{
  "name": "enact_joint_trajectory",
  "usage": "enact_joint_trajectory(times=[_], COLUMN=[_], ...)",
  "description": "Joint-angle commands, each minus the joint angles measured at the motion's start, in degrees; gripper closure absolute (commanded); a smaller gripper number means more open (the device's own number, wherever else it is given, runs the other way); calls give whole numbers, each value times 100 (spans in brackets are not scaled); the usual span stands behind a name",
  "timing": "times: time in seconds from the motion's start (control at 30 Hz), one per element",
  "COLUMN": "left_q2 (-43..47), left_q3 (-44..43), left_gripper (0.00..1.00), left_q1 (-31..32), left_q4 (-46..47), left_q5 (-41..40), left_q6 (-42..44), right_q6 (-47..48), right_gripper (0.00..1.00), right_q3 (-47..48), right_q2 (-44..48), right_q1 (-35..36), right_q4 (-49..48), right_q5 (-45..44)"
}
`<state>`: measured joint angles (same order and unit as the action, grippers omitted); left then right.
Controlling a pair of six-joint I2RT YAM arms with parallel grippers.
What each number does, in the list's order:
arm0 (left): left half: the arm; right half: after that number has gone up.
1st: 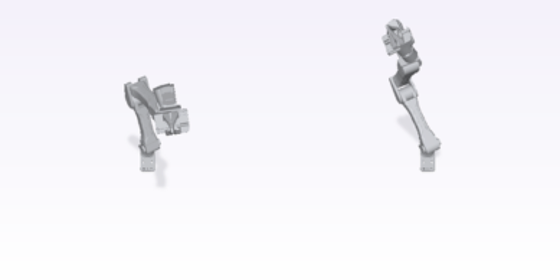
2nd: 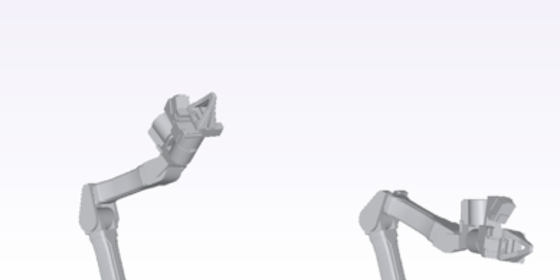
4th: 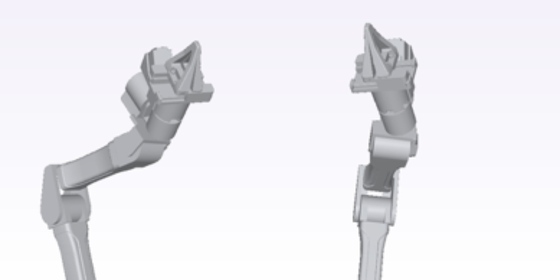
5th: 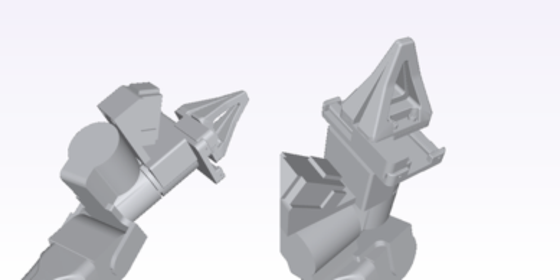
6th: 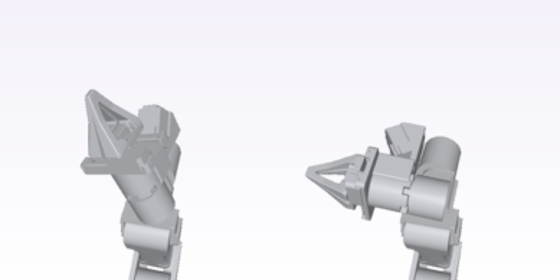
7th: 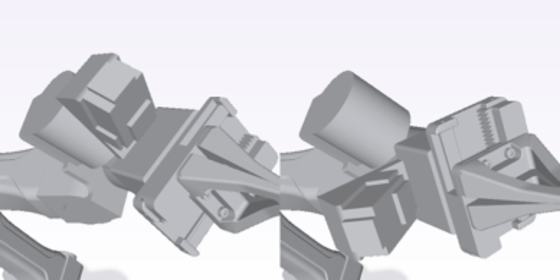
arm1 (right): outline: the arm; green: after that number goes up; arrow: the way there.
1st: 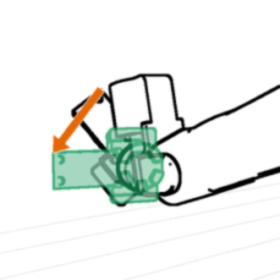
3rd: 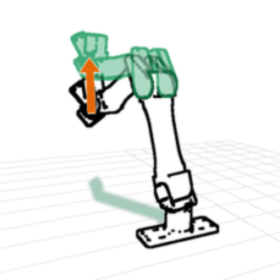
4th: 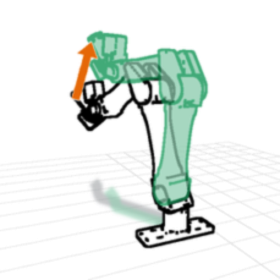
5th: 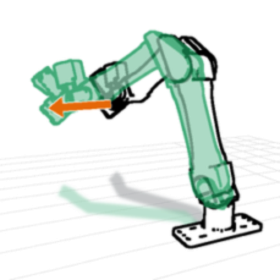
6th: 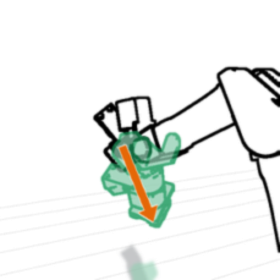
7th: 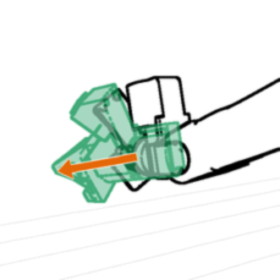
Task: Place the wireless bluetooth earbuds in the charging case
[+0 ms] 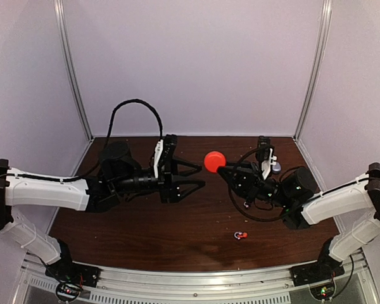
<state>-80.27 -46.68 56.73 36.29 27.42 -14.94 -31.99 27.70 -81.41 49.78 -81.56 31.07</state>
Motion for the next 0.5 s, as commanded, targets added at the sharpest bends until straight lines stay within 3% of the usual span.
enact_joint_trajectory(times=[0.0, 0.47], left_q2=[-155, -572], left_q3=[-69, -264], left_gripper=[45, 58], left_q1=[21, 31], left_q4=[876, 1584], left_q5=[96, 174], left_q6=[77, -402], right_q6=[-115, -220], right_gripper=[78, 78], right_q3=[-15, -63], right_q2=[34, -146], right_q1=[-3, 1], right_q4=[-188, -483], right_q5=[252, 286])
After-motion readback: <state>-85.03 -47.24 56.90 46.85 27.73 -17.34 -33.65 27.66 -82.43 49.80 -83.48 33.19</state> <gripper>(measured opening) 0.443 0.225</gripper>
